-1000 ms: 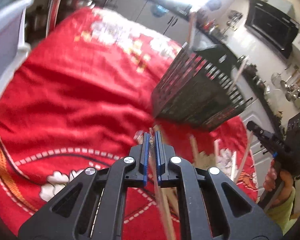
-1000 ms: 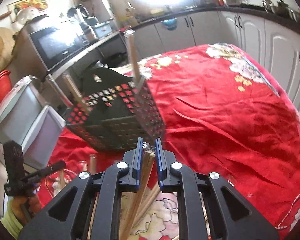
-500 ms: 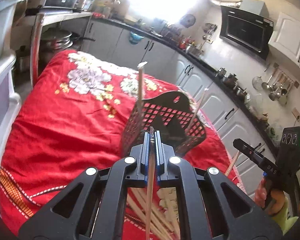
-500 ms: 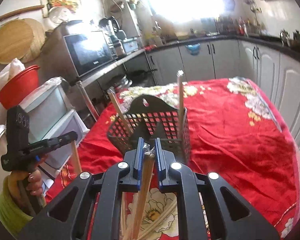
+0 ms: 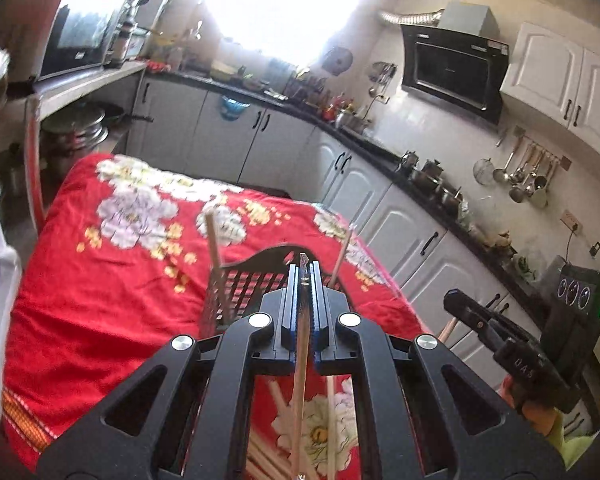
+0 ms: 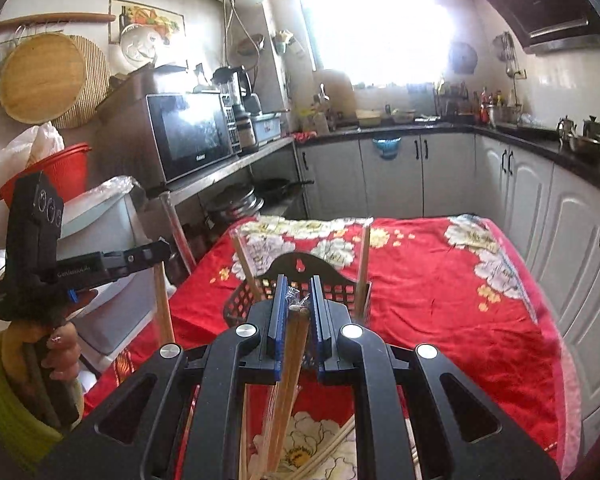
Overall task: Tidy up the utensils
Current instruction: 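Carry the chopsticks in the right tool over the caddy while the left tool carries its own, then lower the chopsticks into the caddy and open the right tool while the left tool releases its own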
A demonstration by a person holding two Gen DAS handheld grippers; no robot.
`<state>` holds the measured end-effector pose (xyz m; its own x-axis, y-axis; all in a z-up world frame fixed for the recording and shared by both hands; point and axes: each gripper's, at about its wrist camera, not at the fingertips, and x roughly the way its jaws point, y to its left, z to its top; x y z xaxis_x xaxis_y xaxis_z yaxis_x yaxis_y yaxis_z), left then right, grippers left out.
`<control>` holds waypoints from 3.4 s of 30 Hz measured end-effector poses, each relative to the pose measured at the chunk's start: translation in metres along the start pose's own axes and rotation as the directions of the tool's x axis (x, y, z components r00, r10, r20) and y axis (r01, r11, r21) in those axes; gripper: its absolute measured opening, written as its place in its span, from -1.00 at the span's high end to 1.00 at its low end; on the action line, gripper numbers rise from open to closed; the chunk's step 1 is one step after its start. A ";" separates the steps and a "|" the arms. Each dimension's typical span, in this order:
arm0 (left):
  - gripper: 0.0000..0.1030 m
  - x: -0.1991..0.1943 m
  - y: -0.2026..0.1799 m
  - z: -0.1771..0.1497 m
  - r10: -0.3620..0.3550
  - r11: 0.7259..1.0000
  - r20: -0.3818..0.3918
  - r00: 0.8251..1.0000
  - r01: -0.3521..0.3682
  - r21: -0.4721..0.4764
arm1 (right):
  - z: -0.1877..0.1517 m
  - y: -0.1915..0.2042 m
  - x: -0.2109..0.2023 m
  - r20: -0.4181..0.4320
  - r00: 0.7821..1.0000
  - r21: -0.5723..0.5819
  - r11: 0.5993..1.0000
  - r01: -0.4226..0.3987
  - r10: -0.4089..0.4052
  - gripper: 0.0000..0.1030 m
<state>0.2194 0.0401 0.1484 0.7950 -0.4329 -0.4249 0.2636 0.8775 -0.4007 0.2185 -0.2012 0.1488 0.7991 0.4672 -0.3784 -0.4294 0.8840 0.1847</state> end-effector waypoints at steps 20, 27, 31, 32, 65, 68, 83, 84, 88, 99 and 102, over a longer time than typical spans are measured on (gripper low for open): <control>0.96 0.017 -0.051 0.078 -0.033 0.995 0.096 0.995 0.024 0.094 | 0.042 -0.008 -0.001 0.105 0.994 -0.021 0.999 0.030 -0.028 0.79; 0.96 0.026 -0.069 0.106 -0.017 0.992 0.159 0.987 -0.003 0.130 | 0.067 -0.010 0.000 0.154 0.988 -0.037 0.999 0.036 -0.030 0.79; 0.96 0.038 -0.076 0.115 -0.009 0.990 0.165 0.986 -0.015 0.143 | 0.081 -0.015 0.004 0.180 0.983 -0.032 0.999 0.039 -0.033 0.79; 0.96 0.042 -0.078 0.117 -0.007 0.989 0.167 0.986 -0.018 0.148 | 0.084 -0.017 0.004 0.185 0.982 -0.029 0.999 0.039 -0.033 0.79; 0.96 0.118 -0.013 0.097 0.054 0.994 0.232 0.971 -0.074 0.077 | 0.074 -0.041 0.090 0.241 0.963 -0.021 0.991 0.132 -0.123 0.79; 0.96 0.118 -0.006 0.086 0.048 0.995 0.235 0.971 -0.066 0.070 | 0.066 -0.044 0.095 0.227 0.965 -0.007 0.991 0.135 -0.130 0.79; 0.95 0.115 -0.003 0.039 0.069 0.989 0.238 0.969 -0.097 0.110 | 0.029 -0.061 0.097 0.174 0.973 0.074 0.988 0.138 -0.149 0.79; 0.95 0.115 -0.003 0.037 0.070 0.989 0.235 0.969 -0.098 0.110 | 0.027 -0.062 0.097 0.166 0.975 0.078 0.987 0.140 -0.151 0.79; 0.95 0.114 -0.001 0.031 0.071 0.990 0.218 0.973 -0.095 0.101 | 0.018 -0.064 0.093 0.147 0.976 0.103 0.984 0.144 -0.158 0.79; 0.95 0.101 0.000 0.019 0.080 0.991 0.182 0.980 -0.097 0.087 | 0.000 -0.065 0.077 0.095 0.986 0.153 0.981 0.122 -0.137 0.75; 0.94 0.095 0.001 0.016 0.080 0.992 0.166 0.983 -0.094 0.079 | -0.003 -0.062 0.075 0.077 0.989 0.152 0.982 0.113 -0.126 0.71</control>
<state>0.3038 0.0025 0.1203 0.8933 -0.3208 -0.3148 0.2298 0.9279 -0.2935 0.3038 -0.2206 0.1063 0.8769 0.3520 -0.3272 -0.2673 0.9230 0.2767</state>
